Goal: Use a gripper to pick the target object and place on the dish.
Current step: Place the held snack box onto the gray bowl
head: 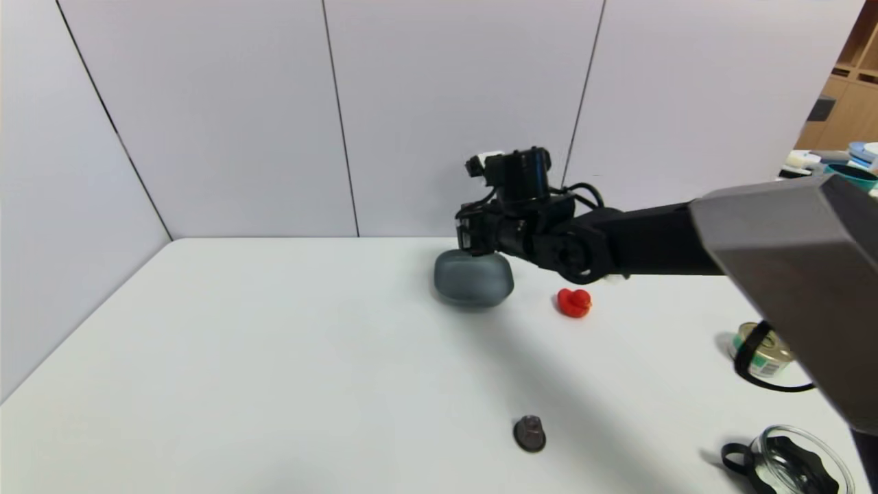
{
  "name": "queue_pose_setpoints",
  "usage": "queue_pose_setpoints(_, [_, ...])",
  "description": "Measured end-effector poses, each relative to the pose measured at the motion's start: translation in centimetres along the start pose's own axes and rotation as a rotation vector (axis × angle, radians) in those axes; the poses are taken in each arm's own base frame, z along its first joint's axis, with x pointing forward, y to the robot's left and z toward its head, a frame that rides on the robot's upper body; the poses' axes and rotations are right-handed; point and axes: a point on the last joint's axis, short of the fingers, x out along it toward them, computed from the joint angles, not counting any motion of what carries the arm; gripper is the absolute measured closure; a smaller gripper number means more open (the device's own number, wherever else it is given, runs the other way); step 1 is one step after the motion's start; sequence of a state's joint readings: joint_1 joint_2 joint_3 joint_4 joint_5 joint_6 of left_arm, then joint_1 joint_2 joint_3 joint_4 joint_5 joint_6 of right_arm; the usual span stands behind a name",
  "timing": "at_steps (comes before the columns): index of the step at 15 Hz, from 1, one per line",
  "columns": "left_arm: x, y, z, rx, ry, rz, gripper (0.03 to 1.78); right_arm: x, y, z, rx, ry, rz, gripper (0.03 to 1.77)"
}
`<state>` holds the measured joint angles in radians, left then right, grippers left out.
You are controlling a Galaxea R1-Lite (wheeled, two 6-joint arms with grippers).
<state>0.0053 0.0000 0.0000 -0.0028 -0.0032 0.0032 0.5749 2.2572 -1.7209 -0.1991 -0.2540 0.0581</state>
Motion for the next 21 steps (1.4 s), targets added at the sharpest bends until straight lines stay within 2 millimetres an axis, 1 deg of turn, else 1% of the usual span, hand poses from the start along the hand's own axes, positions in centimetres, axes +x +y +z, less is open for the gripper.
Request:
queue_pose_setpoints(3, [0.0,0.0,0.0,0.0,0.0,0.001,0.12,3.8,1.2,-3.0,-0.013,0.054,0.008,1.04])
queue_pose_setpoints(4, [0.0,0.0,0.0,0.0,0.0,0.001,0.12,4.7,1.4,-4.0,-0.006,0.071,0.008,1.04])
queue_pose_setpoints(7, [0.0,0.0,0.0,0.0,0.0,0.001,0.12,5.9,1.6,-5.9,0.005,0.119,0.007,1.05])
queue_pose_setpoints(10, [0.0,0.0,0.0,0.0,0.0,0.0,0.12,6.0,1.6,-6.1,0.003,0.124,0.007,1.05])
queue_pose_setpoints(12, [0.0,0.0,0.0,0.0,0.0,0.0,0.12,5.6,1.6,-5.8,0.001,0.129,0.008,1.05])
queue_pose_setpoints(17, [0.0,0.0,0.0,0.0,0.0,0.0,0.12,4.1,1.5,-3.6,0.006,0.082,0.011,1.05])
queue_pose_setpoints(20, [0.0,0.0,0.0,0.0,0.0,0.0,0.12,3.5,1.3,-3.3,0.003,0.074,-0.007,1.05])
queue_pose_setpoints(21, [0.0,0.0,0.0,0.0,0.0,0.001,0.12,3.3,1.3,-3.2,0.002,0.077,-0.011,0.95])
